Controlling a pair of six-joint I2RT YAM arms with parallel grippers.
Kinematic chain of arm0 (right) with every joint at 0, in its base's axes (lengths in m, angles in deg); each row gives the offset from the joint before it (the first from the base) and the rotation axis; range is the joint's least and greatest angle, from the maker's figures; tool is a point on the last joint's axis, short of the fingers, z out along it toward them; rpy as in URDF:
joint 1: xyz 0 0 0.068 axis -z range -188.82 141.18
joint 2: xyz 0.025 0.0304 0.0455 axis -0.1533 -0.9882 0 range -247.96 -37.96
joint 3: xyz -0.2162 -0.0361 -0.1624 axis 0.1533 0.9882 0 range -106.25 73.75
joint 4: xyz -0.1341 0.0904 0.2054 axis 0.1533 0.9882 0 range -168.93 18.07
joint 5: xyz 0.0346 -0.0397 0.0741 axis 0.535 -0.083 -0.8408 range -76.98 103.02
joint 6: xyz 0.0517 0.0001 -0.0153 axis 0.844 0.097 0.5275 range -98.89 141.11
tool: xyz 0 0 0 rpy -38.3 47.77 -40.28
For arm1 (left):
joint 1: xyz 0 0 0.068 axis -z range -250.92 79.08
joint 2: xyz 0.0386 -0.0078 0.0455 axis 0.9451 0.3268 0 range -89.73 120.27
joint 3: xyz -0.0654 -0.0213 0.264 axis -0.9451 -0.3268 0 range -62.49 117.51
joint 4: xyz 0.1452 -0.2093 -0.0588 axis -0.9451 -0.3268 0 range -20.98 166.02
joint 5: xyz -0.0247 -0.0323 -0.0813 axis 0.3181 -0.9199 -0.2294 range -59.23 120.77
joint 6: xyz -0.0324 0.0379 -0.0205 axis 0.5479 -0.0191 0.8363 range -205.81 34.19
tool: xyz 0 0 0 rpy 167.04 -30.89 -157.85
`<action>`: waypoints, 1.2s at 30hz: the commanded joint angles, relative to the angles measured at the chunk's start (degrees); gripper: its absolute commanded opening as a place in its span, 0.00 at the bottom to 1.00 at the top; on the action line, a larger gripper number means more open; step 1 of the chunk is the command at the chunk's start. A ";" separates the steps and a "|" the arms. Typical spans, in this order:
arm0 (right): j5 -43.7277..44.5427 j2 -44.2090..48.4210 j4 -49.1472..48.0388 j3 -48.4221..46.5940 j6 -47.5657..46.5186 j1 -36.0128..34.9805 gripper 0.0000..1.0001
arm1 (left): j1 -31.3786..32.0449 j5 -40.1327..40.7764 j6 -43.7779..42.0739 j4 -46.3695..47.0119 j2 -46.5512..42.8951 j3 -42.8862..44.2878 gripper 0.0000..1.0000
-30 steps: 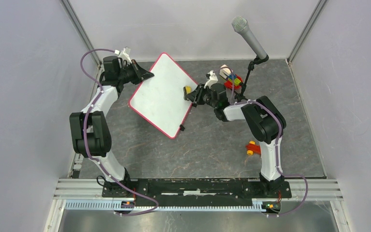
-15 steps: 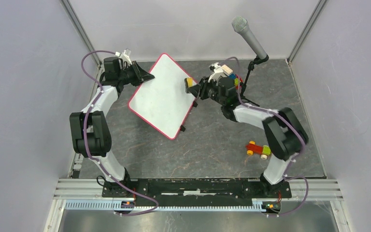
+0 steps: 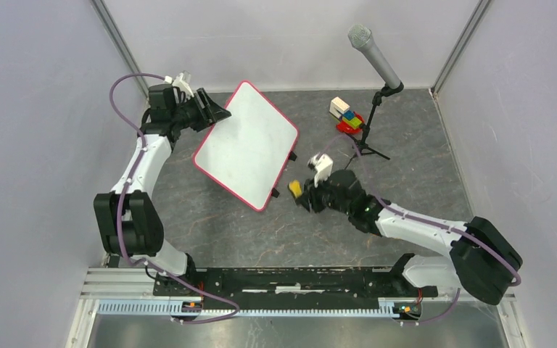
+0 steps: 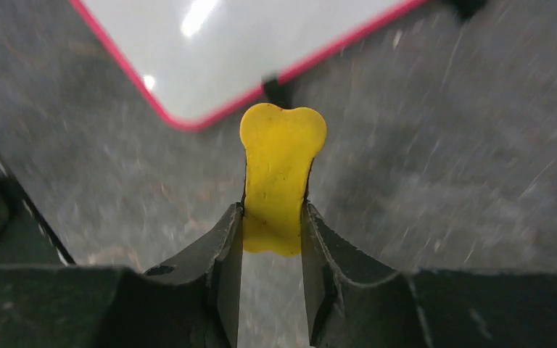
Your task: Erase the whiteboard
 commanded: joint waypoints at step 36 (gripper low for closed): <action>21.69 24.63 42.65 -12.25 -6.84 -14.81 0.98 | 8.62 5.75 -8.39 8.10 -24.54 -6.99 0.72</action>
